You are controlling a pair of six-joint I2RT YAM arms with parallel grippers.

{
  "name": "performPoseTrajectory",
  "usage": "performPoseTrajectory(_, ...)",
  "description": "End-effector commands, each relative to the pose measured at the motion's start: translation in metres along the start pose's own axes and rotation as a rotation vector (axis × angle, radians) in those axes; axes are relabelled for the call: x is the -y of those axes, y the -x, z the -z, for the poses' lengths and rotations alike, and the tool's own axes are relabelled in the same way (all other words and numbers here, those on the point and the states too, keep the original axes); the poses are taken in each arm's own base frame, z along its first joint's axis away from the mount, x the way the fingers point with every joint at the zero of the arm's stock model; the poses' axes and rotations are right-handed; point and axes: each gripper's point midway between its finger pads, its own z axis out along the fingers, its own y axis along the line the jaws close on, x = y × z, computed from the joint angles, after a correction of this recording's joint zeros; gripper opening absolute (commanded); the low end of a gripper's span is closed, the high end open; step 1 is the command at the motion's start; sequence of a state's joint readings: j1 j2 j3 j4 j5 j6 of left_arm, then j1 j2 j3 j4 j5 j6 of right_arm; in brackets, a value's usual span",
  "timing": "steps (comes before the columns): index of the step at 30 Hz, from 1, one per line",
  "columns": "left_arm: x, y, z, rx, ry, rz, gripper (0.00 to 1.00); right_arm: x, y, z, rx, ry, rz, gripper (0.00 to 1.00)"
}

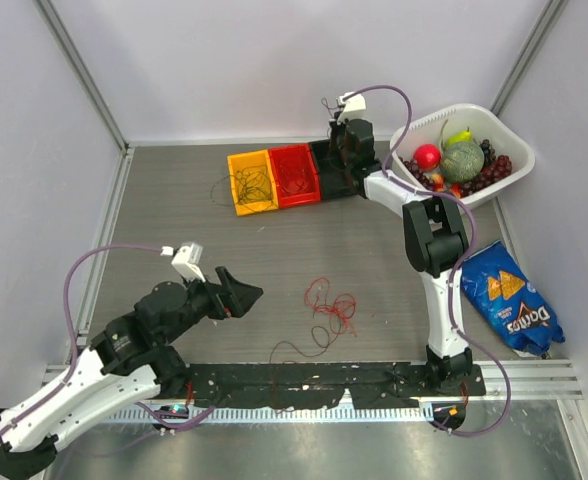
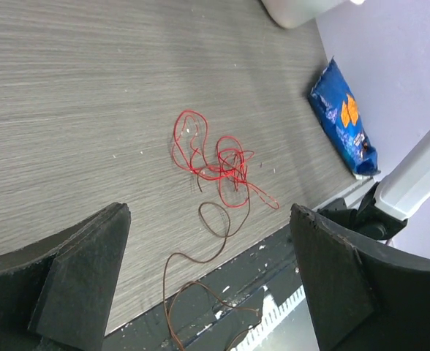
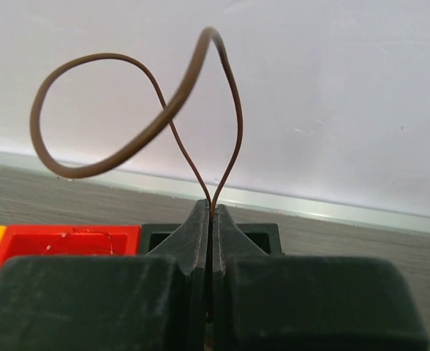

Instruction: Untangle the cables

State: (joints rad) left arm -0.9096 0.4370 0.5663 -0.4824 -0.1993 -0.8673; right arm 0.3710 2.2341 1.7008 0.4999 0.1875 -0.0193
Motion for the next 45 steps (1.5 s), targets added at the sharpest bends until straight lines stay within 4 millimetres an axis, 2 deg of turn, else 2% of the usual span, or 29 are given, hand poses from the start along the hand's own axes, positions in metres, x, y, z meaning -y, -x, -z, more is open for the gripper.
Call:
performPoseTrajectory(1,-0.004,0.031,0.02,0.135,0.031,0.029,0.94,-0.004,0.033,-0.003,0.075,0.013,-0.021,0.01)
performPoseTrajectory(5,-0.007,0.057,0.04,0.243,0.055,0.03,0.94,-0.011,0.016,-0.001,0.052,0.041,-0.022,0.01)
performPoseTrajectory(9,-0.009,0.064,0.049,0.26,0.075,0.019,0.94,-0.007,-0.012,0.011,-0.04,0.034,-0.011,0.01)
performPoseTrajectory(12,-0.01,0.061,0.047,0.248,0.075,0.015,0.95,-0.004,-0.028,0.031,-0.102,0.021,-0.056,0.01)
performPoseTrajectory(13,-0.01,0.06,0.046,0.242,0.072,0.018,0.94,-0.003,-0.038,0.038,-0.165,0.016,-0.055,0.01)
performPoseTrajectory(14,-0.008,0.058,0.046,0.237,0.062,0.022,0.94,-0.002,-0.038,0.041,-0.186,0.017,-0.062,0.01)
performPoseTrajectory(15,-0.007,0.056,0.045,0.228,0.052,0.028,0.94,-0.003,-0.049,0.047,-0.239,0.015,-0.057,0.02)
performPoseTrajectory(18,-0.005,0.051,0.044,0.215,0.027,0.048,0.94,0.004,-0.058,0.064,-0.296,-0.022,-0.072,0.02)
performPoseTrajectory(21,-0.005,0.045,0.041,0.209,0.011,0.072,0.95,0.003,-0.065,0.076,-0.345,-0.013,-0.091,0.02)
performPoseTrajectory(25,-0.004,0.036,0.036,0.176,-0.003,0.094,0.95,-0.001,-0.08,0.078,-0.431,0.0,-0.083,0.06)
performPoseTrajectory(27,-0.001,0.031,0.034,0.147,-0.013,0.097,0.95,-0.001,-0.079,0.076,-0.447,-0.007,-0.084,0.1)
performPoseTrajectory(28,0.001,0.027,0.032,0.124,-0.019,0.094,0.95,0.0,-0.072,0.072,-0.437,-0.015,-0.088,0.15)
performPoseTrajectory(29,0.002,0.023,0.029,0.105,-0.02,0.092,0.95,0.001,-0.081,0.076,-0.479,-0.026,-0.084,0.18)
performPoseTrajectory(31,0.003,0.015,0.023,0.058,-0.018,0.084,0.95,0.0,-0.07,0.076,-0.488,-0.025,-0.094,0.25)
performPoseTrajectory(32,0.005,0.012,0.02,0.041,-0.023,0.082,0.95,0.0,-0.067,0.077,-0.485,-0.025,-0.103,0.32)
performPoseTrajectory(37,0.013,-0.012,0.0,-0.072,-0.045,0.067,0.95,0.0,-0.031,0.094,-0.419,-0.01,-0.123,0.5)
performPoseTrajectory(38,0.014,-0.015,-0.004,-0.088,-0.05,0.068,0.95,0.0,-0.028,0.097,-0.419,-0.009,-0.123,0.5)
performPoseTrajectory(40,0.016,-0.025,-0.013,-0.119,-0.061,0.073,0.94,0.004,-0.006,0.107,-0.391,-0.017,-0.123,0.52)
performPoseTrajectory(41,0.013,-0.032,-0.019,-0.146,-0.051,0.073,0.92,0.006,-0.008,0.113,-0.406,-0.028,-0.117,0.52)
performPoseTrajectory(42,0.012,-0.037,-0.023,-0.164,-0.044,0.071,0.9,0.01,0.008,0.119,-0.381,-0.045,-0.122,0.52)
performPoseTrajectory(43,0.011,-0.041,-0.027,-0.179,-0.041,0.074,0.88,0.009,0.008,0.125,-0.392,-0.05,-0.121,0.53)
performPoseTrajectory(44,0.007,-0.048,-0.032,-0.2,-0.028,0.08,0.88,0.008,0.021,0.137,-0.38,-0.053,-0.135,0.54)
performPoseTrajectory(45,0.005,-0.054,-0.036,-0.218,-0.024,0.085,0.87,0.0,0.012,0.148,-0.404,-0.042,-0.142,0.54)
